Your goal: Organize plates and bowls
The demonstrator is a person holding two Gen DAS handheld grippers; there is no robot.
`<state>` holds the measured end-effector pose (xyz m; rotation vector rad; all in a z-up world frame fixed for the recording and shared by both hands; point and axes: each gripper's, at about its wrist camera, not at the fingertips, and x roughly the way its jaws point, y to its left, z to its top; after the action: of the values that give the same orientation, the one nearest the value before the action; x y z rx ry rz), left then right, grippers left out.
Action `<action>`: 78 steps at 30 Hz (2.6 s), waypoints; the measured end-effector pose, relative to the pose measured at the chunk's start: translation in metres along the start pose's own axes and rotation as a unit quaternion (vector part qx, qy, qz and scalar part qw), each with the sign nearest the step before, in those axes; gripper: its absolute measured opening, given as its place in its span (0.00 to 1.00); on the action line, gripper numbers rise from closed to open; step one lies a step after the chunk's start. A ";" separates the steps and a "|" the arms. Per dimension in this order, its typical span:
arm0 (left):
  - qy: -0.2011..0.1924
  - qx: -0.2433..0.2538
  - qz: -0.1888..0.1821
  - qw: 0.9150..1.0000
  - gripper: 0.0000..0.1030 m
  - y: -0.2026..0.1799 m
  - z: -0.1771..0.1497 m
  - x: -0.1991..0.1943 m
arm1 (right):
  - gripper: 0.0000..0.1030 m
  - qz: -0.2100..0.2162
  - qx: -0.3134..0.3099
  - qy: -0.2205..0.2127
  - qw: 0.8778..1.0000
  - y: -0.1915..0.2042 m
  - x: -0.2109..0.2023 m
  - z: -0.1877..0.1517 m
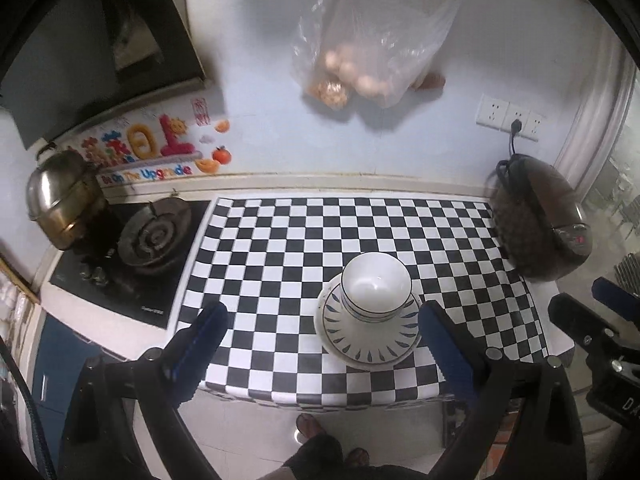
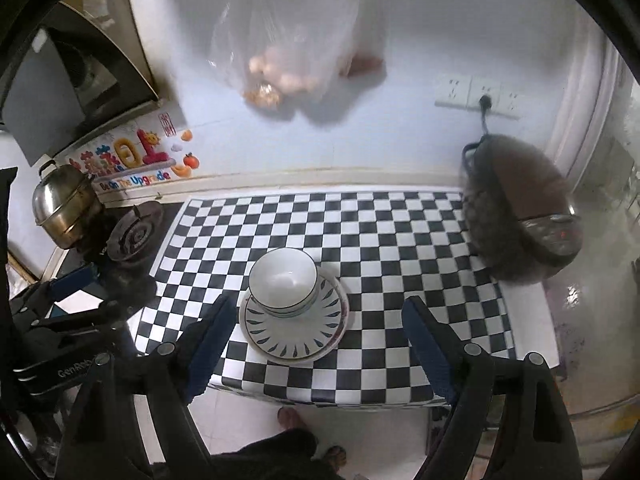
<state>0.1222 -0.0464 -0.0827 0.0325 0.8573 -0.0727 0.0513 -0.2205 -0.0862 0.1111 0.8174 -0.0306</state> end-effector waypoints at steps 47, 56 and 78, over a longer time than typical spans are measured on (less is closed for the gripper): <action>-0.056 -0.008 0.007 0.998 0.95 -0.021 -0.040 -0.100 | 0.84 -0.021 -0.004 -0.064 0.998 -0.014 -0.112 -0.047; -0.063 -0.006 0.005 0.998 0.95 -0.023 -0.039 -0.106 | 0.84 -0.023 0.000 -0.068 0.997 -0.015 -0.117 -0.049; -0.057 -0.014 -0.005 0.998 0.95 -0.027 -0.044 -0.108 | 0.84 -0.041 -0.004 -0.067 0.997 -0.012 -0.127 -0.054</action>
<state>0.0166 -0.0650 -0.0297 -0.0029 0.7445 -0.0719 -0.0753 -0.2285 -0.0309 0.0675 0.6886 -0.1105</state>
